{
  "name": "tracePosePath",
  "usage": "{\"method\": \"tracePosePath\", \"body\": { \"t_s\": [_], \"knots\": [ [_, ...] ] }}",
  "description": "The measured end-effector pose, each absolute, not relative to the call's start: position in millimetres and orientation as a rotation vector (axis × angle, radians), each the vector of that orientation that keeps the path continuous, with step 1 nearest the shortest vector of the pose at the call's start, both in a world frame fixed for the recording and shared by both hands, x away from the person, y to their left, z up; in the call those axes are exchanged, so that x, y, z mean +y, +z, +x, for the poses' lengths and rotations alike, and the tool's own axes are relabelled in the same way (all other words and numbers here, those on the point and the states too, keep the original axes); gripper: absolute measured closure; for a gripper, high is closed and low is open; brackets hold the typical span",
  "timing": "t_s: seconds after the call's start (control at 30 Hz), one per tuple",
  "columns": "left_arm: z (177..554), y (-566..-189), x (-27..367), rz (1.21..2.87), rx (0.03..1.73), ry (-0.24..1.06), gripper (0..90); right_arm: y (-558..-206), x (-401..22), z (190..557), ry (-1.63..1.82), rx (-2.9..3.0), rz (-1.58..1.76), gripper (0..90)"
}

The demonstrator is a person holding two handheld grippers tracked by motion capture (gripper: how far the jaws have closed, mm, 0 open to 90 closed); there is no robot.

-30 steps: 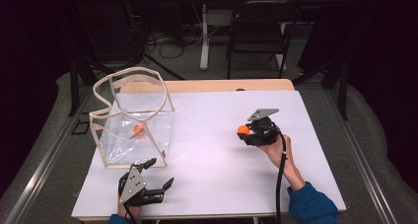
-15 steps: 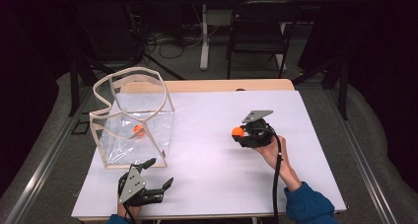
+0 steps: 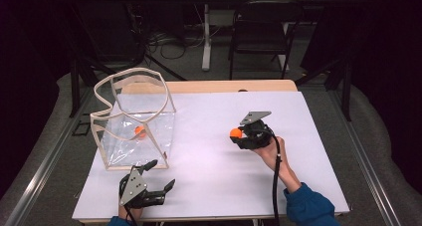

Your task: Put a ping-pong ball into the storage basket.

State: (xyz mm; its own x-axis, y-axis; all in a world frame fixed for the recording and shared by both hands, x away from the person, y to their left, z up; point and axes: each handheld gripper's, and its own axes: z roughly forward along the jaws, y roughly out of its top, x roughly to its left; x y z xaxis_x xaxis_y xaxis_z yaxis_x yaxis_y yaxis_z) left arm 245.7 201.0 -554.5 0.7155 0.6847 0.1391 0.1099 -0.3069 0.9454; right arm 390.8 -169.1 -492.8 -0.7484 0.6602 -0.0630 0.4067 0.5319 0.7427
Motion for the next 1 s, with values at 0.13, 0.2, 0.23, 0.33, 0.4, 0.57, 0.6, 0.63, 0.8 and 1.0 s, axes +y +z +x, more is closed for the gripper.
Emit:
{"method": "tracePosePath", "body": {
  "t_s": [0.13,0.2,0.23,0.33,0.4,0.57,0.6,0.63,0.8,1.0],
  "knots": [
    [246,-554,201,1.818,0.624,0.652,16.0,-493,-166,390,1.063,2.44,0.874,50.7],
    [246,-555,201,1.818,0.628,0.647,16.0,-494,-165,390,1.061,2.443,0.873,50.6],
    [246,-555,202,1.818,0.629,0.645,16.0,-494,-164,390,1.062,2.446,0.871,50.7],
    [246,-555,202,1.817,0.624,0.652,16.0,-494,-161,390,1.064,2.447,0.864,50.7],
    [246,-554,201,1.816,0.625,0.651,16.0,-494,-159,389,1.064,2.453,0.861,50.7],
    [246,-555,202,1.82,0.625,0.649,16.0,-495,-157,389,1.068,2.458,0.846,50.7],
    [246,-555,202,1.819,0.63,0.645,16.0,-495,-157,389,1.069,2.46,0.847,50.7],
    [246,-555,202,1.818,0.63,0.646,16.0,-495,-156,389,1.07,2.459,0.847,50.7],
    [246,-554,202,1.818,0.623,0.651,16.0,-495,-152,387,1.066,2.464,0.835,50.7],
    [247,-555,202,1.82,0.625,0.644,16.0,-493,-149,386,1.072,2.464,0.824,50.7]
  ]
}}
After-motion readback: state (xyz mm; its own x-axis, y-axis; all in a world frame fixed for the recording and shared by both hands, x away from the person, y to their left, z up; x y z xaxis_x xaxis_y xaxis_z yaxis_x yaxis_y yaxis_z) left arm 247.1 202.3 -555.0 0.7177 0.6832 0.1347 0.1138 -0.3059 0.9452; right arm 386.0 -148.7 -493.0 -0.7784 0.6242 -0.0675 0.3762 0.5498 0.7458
